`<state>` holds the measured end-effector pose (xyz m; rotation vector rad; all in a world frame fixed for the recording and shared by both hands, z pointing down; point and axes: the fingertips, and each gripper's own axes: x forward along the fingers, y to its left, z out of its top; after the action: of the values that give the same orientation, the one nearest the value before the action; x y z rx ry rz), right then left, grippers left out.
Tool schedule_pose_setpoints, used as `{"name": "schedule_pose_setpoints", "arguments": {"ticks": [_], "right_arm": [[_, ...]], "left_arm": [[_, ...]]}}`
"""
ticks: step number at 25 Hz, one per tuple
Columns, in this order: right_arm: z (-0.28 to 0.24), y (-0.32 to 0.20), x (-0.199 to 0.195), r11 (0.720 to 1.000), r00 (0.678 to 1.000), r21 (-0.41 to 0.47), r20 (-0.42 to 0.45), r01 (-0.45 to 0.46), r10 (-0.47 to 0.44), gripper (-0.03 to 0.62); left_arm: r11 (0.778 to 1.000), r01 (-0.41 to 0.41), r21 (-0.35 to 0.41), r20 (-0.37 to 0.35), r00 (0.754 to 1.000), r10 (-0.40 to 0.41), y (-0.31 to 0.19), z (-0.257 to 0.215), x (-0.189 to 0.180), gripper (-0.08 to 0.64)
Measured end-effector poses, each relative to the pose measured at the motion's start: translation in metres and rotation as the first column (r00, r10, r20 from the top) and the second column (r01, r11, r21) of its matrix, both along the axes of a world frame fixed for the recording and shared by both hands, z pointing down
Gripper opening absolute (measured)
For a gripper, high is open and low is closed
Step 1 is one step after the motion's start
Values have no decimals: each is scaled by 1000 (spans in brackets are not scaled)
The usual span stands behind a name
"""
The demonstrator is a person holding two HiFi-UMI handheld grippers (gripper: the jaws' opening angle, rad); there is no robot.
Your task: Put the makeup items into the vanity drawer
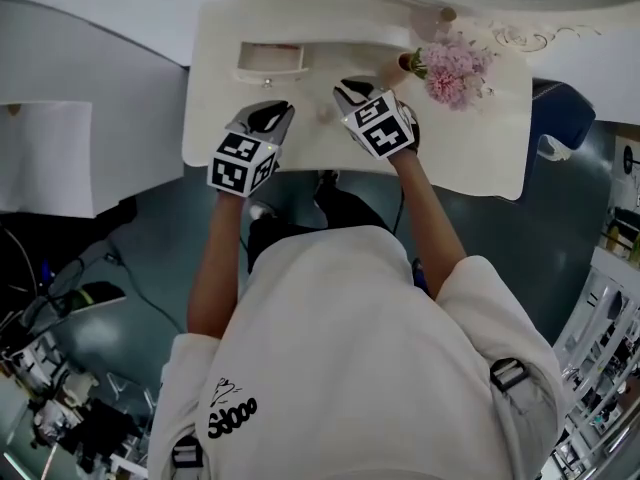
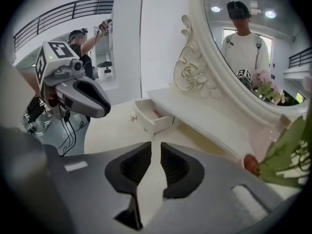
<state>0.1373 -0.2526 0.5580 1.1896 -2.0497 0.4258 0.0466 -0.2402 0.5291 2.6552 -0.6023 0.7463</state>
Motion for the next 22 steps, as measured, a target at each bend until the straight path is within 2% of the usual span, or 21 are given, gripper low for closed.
{"name": "schedule_pose_setpoints", "arguments": {"ticks": [6, 13, 18, 22], "right_arm": [[4, 41, 21, 995, 995, 5, 11, -103, 103, 42], [6, 79, 49, 972, 972, 6, 3, -235, 235, 3], [6, 99, 66, 958, 958, 4, -14, -285, 285, 2], [9, 108, 77, 946, 946, -3, -13, -325, 325, 2]], "left_arm": [[994, -104, -11, 60, 993, 105, 19, 21, 27, 102], [981, -186, -55, 118, 974, 191, 27, 55, 52, 184], [975, -221, -36, 143, 964, 224, 28, 73, 69, 230], [973, -229, -31, 167, 958, 231, 27, 86, 76, 228]]}}
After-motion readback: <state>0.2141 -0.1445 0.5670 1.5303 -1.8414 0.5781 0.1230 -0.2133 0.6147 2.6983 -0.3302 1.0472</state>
